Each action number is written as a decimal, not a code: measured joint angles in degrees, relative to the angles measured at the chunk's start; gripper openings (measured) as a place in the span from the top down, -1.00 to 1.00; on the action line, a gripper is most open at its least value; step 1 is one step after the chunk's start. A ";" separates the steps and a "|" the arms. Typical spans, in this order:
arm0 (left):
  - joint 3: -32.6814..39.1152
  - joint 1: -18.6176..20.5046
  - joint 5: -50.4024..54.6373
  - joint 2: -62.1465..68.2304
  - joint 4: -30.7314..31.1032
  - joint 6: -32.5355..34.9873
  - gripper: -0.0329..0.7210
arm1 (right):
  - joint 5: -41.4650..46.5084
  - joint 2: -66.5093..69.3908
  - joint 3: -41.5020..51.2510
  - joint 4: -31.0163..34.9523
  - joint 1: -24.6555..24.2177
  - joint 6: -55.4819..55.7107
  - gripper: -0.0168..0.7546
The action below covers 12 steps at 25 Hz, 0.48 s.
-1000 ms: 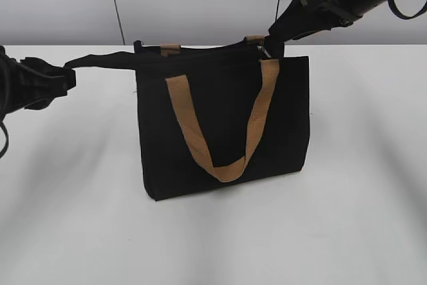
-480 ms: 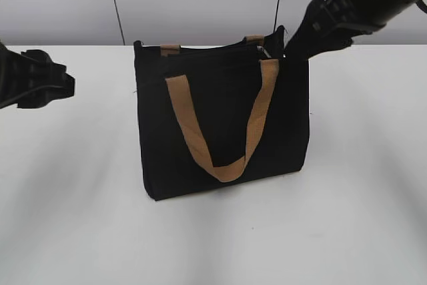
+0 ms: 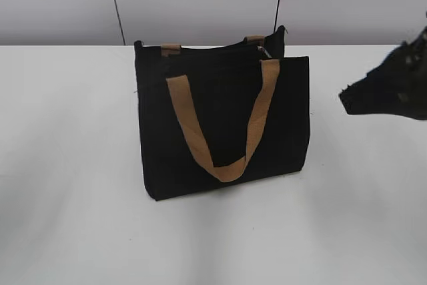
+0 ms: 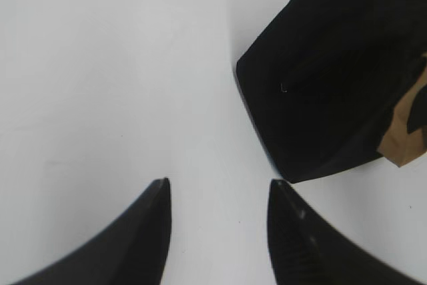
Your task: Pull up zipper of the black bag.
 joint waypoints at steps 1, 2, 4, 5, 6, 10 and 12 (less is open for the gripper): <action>0.00 0.00 1.35 -1.69 -0.14 0.42 -0.03 | -0.35 -2.79 1.86 -0.05 0.00 0.50 -0.19; 0.00 0.00 2.25 -3.08 -0.25 0.87 -0.03 | -0.65 -5.13 3.44 -0.18 0.00 1.25 -0.19; 0.00 0.00 3.63 -6.67 -0.25 2.23 -0.03 | -0.77 -10.75 7.12 -1.09 0.00 3.09 -0.19; 0.17 0.00 4.00 -9.69 -0.25 2.65 -0.03 | -0.84 -13.18 8.94 -1.86 0.00 4.47 -0.19; 0.56 0.00 4.41 -11.13 -0.25 2.98 -0.03 | -0.84 -16.05 10.41 -2.78 0.00 5.89 -0.19; 4.12 0.00 6.69 -17.69 -1.23 5.27 -0.03 | -0.13 -28.45 15.24 -6.18 0.00 11.11 -0.16; 5.86 0.00 8.80 -21.60 -1.77 5.97 -0.03 | 1.85 -32.73 16.41 -9.00 0.00 13.31 -0.13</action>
